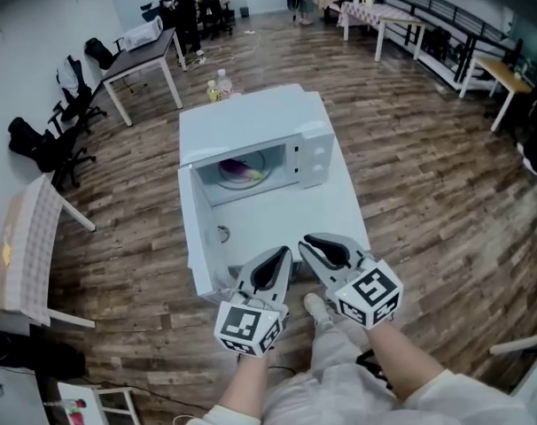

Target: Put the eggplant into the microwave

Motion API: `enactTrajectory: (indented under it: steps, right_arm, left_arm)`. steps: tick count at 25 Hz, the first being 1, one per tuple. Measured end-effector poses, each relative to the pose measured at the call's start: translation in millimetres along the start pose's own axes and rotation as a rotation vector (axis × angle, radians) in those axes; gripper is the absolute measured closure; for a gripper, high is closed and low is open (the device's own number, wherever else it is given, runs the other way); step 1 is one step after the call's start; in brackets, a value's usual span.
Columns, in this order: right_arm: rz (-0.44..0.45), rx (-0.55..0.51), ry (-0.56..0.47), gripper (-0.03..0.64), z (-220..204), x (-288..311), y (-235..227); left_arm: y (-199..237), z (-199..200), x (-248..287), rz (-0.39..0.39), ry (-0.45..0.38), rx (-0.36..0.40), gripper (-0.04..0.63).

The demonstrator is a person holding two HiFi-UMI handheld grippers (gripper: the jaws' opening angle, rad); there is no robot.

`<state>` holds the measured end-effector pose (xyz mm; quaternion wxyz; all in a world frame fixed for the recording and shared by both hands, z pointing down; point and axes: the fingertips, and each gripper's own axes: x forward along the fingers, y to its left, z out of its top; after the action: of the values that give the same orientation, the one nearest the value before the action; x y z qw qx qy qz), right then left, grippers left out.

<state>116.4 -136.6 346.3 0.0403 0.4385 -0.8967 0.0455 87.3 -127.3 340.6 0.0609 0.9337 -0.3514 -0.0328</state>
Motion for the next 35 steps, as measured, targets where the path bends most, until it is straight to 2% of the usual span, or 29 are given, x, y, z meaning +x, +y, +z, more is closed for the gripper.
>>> enactTrajectory:
  steps: [8, 15, 18, 27, 35]
  right_arm:
    - [-0.024, 0.016, -0.066, 0.564, 27.2, -56.6, 74.0]
    - [-0.01, 0.013, -0.078, 0.569, 46.2, -84.6, 110.4]
    - [0.013, 0.019, -0.08, 0.571, 49.0, -94.6, 114.8]
    - [0.062, 0.018, -0.076, 0.575, 44.4, -110.5, 109.9]
    - [0.073, 0.037, -0.084, 0.58, 46.6, -124.1, 85.9]
  left_arm:
    - [-45.0, 30.7, -81.2, -0.032, -0.021, 0.024, 0.594]
    - [-74.3, 44.2, -109.0, -0.092, -0.015, 0.032, 0.594]
    - [-83.8, 46.5, -111.6, -0.111, -0.015, 0.038, 0.594]
    - [-91.0, 50.8, -105.3, -0.098, -0.031, 0.032, 0.594]
    - [-106.1, 50.6, -80.1, -0.102, -0.022, 0.044, 0.594]
